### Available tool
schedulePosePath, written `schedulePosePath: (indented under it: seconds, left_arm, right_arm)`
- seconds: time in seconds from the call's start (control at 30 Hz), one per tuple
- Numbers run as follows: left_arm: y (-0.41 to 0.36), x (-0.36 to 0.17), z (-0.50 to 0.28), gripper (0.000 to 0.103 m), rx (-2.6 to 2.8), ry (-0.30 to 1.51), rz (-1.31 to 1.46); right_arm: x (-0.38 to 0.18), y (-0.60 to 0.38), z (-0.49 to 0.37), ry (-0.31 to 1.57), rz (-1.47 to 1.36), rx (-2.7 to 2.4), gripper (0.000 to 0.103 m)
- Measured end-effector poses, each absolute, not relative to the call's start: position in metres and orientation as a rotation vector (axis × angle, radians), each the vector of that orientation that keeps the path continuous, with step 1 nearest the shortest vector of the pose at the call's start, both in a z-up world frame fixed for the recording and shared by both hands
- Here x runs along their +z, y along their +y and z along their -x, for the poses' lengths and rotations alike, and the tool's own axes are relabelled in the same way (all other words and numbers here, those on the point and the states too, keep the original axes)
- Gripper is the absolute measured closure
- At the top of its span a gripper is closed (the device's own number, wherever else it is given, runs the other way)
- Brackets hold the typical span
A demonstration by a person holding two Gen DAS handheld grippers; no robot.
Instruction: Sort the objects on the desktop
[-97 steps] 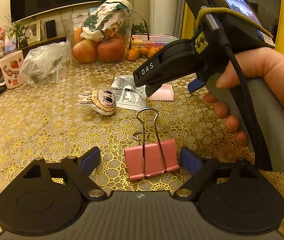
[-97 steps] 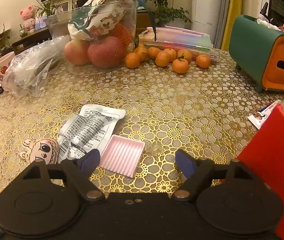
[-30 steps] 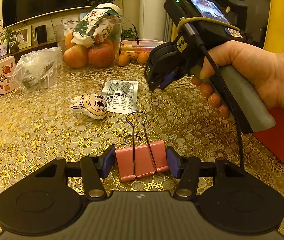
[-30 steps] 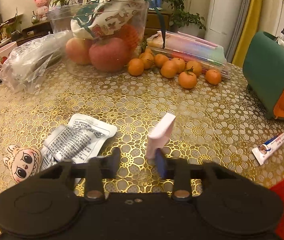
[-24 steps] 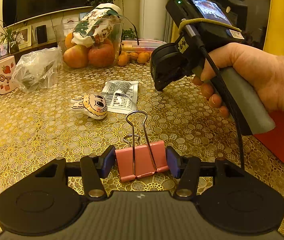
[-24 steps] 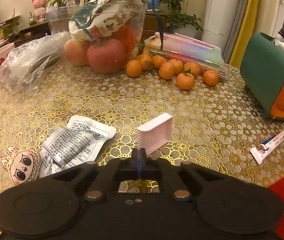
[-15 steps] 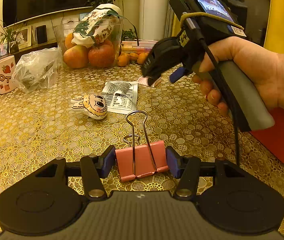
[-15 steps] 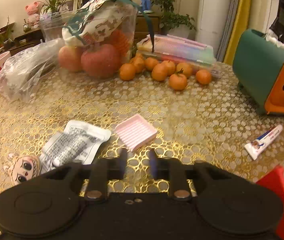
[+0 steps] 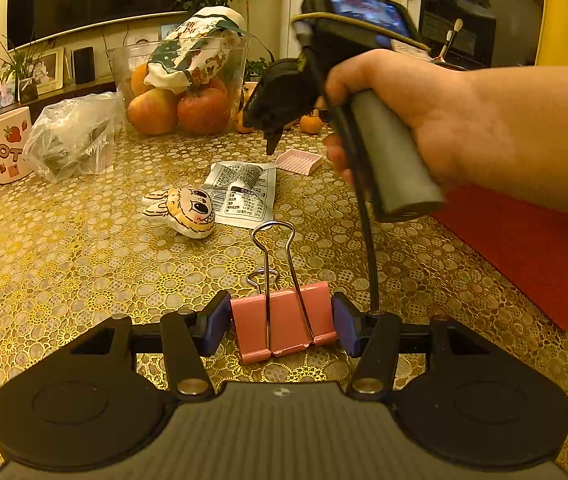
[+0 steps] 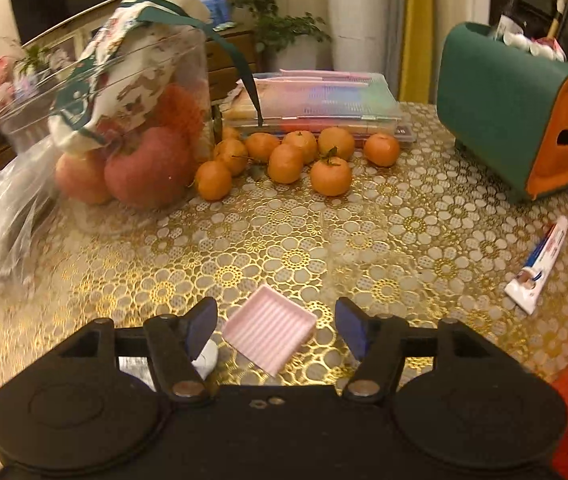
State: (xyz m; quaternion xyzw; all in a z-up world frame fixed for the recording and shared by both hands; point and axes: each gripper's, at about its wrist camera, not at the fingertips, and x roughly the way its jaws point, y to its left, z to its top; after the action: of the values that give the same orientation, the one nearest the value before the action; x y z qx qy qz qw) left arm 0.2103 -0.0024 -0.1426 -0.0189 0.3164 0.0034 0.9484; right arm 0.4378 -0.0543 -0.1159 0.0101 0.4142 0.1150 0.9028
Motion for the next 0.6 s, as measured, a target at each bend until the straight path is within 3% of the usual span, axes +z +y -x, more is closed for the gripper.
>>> schedulePosePath:
  seconds: [0.2,0.33,0.6]
  left_arm:
    - [-0.002,-0.143,-0.211,0.049,0.008,0.644,0.043]
    - [-0.001,-0.143,-0.211,0.049,0.008,0.644,0.044]
    - [0.001,-0.143,-0.213,0.049,0.001,0.648,0.067]
  right_arm:
    - [-0.123,-0.042,-0.441,0.868,0.007,0.169,0.038]
    - [-0.124,-0.042,-0.438,0.848,0.033,0.151,0.049]
    - [-0.12,-0.055,-0.42,0.853,0.05,0.211,0.051]
